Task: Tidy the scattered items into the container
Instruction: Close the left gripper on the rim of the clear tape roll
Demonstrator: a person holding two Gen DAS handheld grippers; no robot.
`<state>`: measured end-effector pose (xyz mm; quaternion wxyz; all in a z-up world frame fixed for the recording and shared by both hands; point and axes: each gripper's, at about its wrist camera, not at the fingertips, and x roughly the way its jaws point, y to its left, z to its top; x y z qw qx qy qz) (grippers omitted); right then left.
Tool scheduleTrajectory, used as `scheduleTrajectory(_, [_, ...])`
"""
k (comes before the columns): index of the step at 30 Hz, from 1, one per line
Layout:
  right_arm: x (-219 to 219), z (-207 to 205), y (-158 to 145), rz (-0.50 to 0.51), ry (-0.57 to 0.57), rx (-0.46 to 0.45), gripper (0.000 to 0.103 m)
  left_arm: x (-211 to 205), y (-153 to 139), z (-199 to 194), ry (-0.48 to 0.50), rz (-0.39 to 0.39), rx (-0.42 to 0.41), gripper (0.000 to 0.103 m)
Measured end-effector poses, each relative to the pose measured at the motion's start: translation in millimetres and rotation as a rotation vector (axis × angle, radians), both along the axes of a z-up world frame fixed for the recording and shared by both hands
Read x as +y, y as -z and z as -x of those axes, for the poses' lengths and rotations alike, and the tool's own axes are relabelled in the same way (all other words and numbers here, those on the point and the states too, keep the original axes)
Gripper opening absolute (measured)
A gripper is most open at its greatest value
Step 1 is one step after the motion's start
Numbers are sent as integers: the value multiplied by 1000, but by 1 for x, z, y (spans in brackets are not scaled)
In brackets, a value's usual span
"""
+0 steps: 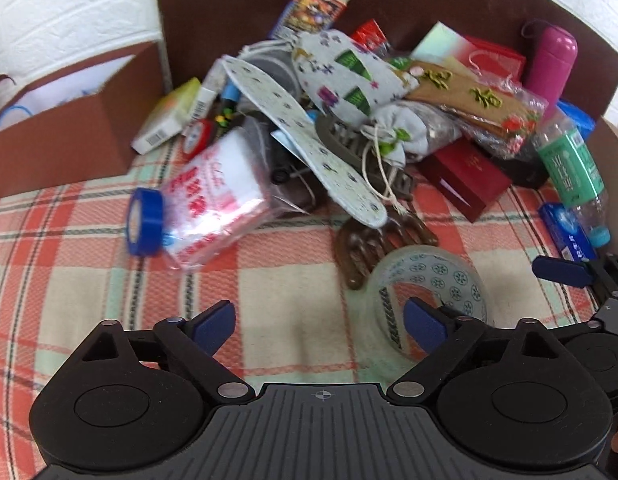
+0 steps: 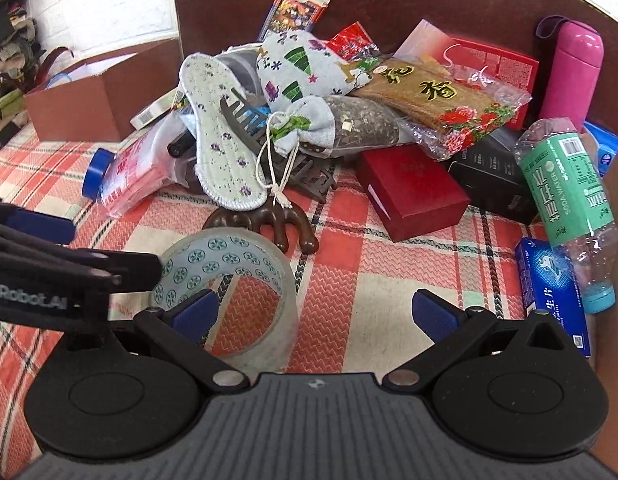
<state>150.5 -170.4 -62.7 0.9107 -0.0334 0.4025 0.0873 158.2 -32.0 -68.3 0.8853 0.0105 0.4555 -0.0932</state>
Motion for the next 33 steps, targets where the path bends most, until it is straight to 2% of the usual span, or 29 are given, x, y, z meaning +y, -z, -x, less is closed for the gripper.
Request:
scheduleTrajectory(4, [-2, -5, 8, -17, -5, 33, 97, -3, 7, -7, 19, 0, 28, 87])
scheduleTrajectory(7, [-3, -7, 12, -49, -17, 66, 83, -5, 15, -13, 33, -22, 44, 79])
scheduleTrajectory(9, [-3, -8, 14, -66, -27, 80, 78, -7, 18, -15, 44, -26, 50, 77])
scheduleTrajectory(12, [-2, -9, 16, -83, -39, 90, 72, -10, 22, -19, 56, -30, 56, 68])
scheduleTrajectory(14, [-1, -10, 17, -90, -46, 93, 70, -12, 24, -21, 64, -31, 61, 56])
scheduleTrajectory(20, [2, -9, 18, -97, -75, 87, 56, -16, 33, -29, 86, 1, 93, 37])
scheduleTrajectory(23, [3, -10, 19, -92, -82, 88, 51, -20, 34, -30, 98, -16, 85, 30])
scheduleTrajectory(33, [6, -12, 23, -64, -80, 99, 48, -29, 41, -31, 87, -60, 48, 25])
